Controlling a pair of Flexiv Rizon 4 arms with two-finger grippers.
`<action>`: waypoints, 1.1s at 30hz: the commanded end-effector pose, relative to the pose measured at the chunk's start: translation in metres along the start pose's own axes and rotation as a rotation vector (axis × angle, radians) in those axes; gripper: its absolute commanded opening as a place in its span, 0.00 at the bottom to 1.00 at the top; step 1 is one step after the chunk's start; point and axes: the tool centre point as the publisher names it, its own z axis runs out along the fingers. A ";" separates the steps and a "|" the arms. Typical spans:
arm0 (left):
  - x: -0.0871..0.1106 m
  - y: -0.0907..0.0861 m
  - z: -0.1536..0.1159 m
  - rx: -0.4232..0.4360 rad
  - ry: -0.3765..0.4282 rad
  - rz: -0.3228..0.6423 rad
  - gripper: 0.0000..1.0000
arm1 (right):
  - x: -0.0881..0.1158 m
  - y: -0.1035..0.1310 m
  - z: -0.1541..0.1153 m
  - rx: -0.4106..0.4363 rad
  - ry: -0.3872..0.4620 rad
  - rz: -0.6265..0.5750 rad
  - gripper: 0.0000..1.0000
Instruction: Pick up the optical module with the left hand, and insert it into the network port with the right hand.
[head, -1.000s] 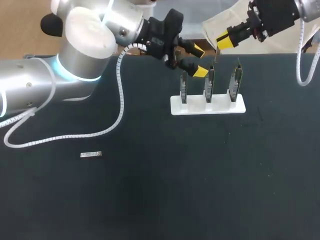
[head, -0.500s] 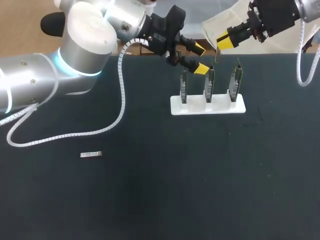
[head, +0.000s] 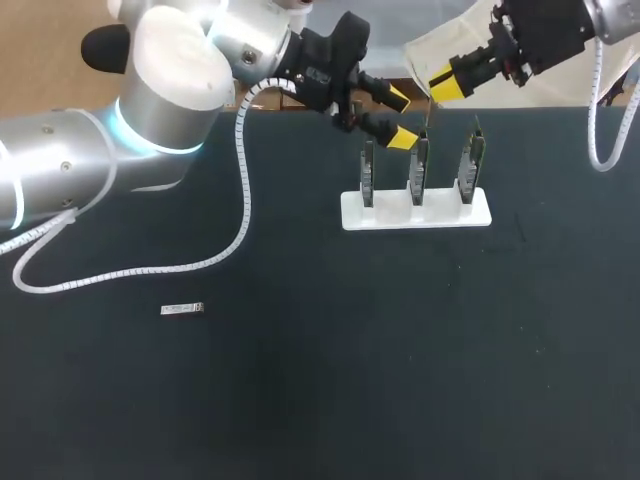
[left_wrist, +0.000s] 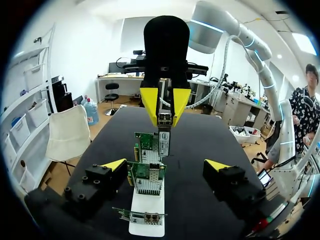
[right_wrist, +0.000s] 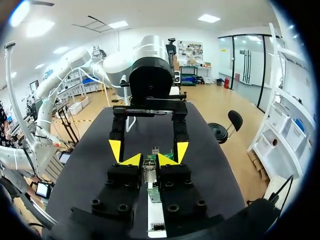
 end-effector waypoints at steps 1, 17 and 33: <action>-0.001 0.001 0.001 0.002 0.004 -0.002 1.00 | 0.000 -0.009 0.003 -0.024 0.004 -0.009 0.00; -0.001 0.001 0.001 0.002 0.004 -0.002 1.00 | 0.011 -0.007 0.008 -0.056 0.034 -0.035 0.00; -0.001 0.001 0.001 0.002 0.004 -0.002 1.00 | 0.013 -0.003 0.014 -0.053 0.030 -0.021 0.00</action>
